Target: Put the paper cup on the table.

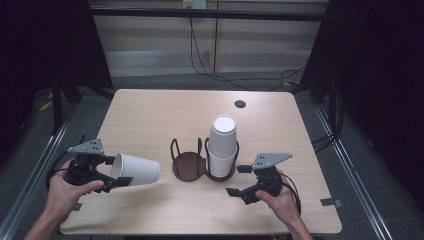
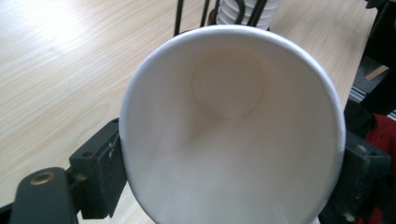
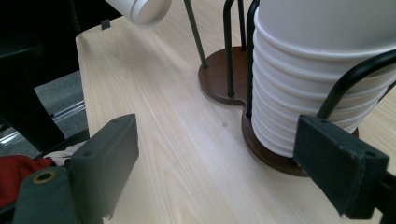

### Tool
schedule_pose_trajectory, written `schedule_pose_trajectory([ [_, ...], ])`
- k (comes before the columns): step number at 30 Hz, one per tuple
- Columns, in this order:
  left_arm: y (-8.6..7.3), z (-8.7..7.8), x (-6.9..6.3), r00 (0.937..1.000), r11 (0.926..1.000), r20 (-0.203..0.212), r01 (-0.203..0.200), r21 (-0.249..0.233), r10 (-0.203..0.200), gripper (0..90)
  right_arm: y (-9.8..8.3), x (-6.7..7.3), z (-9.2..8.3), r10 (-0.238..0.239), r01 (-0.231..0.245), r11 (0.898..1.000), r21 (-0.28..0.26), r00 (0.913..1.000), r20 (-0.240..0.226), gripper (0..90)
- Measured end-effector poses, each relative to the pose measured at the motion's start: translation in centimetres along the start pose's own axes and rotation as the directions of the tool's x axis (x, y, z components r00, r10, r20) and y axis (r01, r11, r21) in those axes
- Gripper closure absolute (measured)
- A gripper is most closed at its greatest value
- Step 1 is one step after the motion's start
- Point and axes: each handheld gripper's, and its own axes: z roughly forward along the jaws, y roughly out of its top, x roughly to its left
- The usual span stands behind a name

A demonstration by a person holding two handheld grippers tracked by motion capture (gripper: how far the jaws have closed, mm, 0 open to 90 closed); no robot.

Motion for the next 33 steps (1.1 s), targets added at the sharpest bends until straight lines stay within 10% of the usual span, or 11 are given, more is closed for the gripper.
schedule_pose_trajectory([
  [18,2.9,0.5,1.2,0.9927,0.9806,-0.088,-0.065,0.185,0.083,14.0,0.0,0.0,0.1,-0.002,0.002,1.0,0.005,1.0,0.002,14.4],
  [33,7.2,2.0,2.1,0.9787,0.9291,-0.136,-0.096,0.357,0.154,13.8,0.0,-0.1,0.1,0.005,-0.005,1.0,0.003,1.0,0.001,14.6],
])
